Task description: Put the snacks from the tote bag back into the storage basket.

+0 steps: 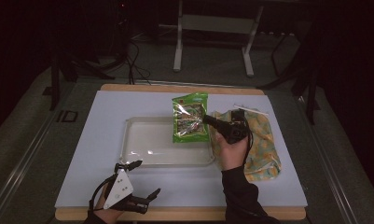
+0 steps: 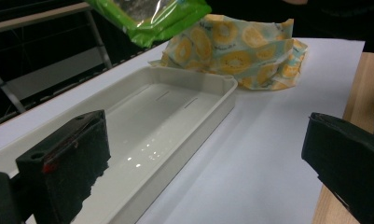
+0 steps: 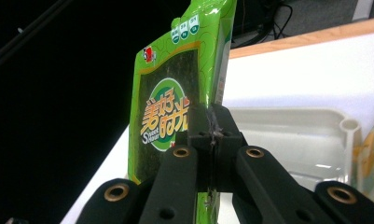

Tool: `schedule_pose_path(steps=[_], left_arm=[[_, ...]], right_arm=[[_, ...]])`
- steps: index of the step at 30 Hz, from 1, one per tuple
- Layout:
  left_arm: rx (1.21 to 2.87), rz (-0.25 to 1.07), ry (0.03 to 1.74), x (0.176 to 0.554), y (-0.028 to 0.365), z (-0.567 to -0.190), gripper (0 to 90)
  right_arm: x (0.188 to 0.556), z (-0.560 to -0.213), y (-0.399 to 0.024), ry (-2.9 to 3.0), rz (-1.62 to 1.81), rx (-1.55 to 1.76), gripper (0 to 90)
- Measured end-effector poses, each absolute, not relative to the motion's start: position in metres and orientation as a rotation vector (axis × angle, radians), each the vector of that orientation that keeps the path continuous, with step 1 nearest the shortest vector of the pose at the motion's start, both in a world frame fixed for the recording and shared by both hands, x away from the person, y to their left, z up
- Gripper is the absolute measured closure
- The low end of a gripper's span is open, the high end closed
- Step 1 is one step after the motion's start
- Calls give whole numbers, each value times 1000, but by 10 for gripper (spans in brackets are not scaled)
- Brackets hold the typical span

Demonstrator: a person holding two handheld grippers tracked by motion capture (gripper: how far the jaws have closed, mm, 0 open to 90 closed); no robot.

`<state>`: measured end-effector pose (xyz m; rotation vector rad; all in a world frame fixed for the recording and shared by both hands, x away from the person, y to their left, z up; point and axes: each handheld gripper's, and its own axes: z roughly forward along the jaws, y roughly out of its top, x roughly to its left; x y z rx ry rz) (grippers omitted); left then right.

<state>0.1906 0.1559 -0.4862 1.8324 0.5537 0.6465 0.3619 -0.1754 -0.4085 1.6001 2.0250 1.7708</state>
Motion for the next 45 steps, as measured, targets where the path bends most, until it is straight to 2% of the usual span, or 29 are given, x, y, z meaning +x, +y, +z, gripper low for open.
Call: schedule_pose_path(steps=[20, 45], left_arm=[[1826, 644, 550, 191, 156, -486, 15], [1833, 644, 546, 191, 155, -486, 15]], right_arm=[[362, -467, -159, 2055, 1747, 1742, 889], [356, -501, -162, 2123, 1634, 1814, 889]])
